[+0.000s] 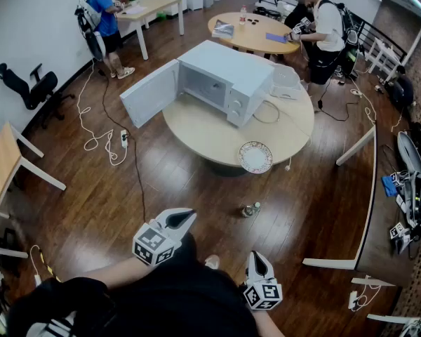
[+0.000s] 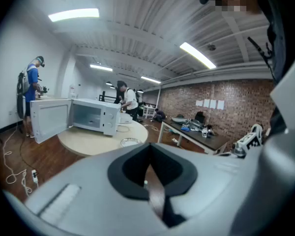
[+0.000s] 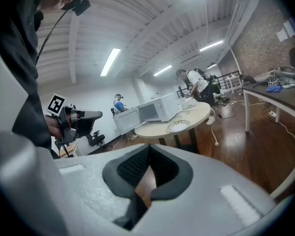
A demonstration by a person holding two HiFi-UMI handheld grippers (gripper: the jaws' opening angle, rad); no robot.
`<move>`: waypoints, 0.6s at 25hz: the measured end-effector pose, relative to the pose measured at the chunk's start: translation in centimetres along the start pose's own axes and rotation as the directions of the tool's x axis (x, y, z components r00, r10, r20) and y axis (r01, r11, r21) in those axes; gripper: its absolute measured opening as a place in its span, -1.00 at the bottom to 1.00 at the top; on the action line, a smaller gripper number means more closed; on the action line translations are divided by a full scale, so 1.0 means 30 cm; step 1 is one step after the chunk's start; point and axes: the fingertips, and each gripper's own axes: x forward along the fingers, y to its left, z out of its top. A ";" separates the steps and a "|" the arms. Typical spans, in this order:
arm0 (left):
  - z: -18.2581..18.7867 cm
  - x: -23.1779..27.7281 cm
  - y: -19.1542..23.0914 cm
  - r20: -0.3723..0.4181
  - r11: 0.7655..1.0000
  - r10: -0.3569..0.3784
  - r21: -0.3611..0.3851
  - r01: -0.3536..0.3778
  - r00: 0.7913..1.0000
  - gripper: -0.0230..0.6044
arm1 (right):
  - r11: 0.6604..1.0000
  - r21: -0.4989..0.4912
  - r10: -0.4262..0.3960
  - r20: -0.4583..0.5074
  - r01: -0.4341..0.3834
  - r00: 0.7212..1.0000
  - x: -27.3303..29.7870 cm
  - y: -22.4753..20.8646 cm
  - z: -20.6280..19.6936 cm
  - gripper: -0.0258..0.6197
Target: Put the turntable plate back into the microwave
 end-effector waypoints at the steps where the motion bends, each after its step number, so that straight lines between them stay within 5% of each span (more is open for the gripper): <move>1: 0.008 -0.005 0.005 0.006 1.000 0.009 -0.003 -0.009 1.000 -0.91 | 1.000 -0.015 0.013 -0.002 -0.013 1.000 0.010 0.004 0.010 -0.92; 9: 0.049 -0.042 0.138 0.072 0.993 0.091 0.075 -0.096 0.993 -0.91 | 0.989 -0.119 0.081 -0.034 -0.085 0.996 0.096 0.053 0.043 -0.92; 15: 0.081 -0.057 0.291 0.088 0.988 0.142 0.053 -0.147 0.986 -0.91 | 0.986 -0.132 0.092 -0.074 -0.101 0.993 0.173 0.090 0.044 -0.92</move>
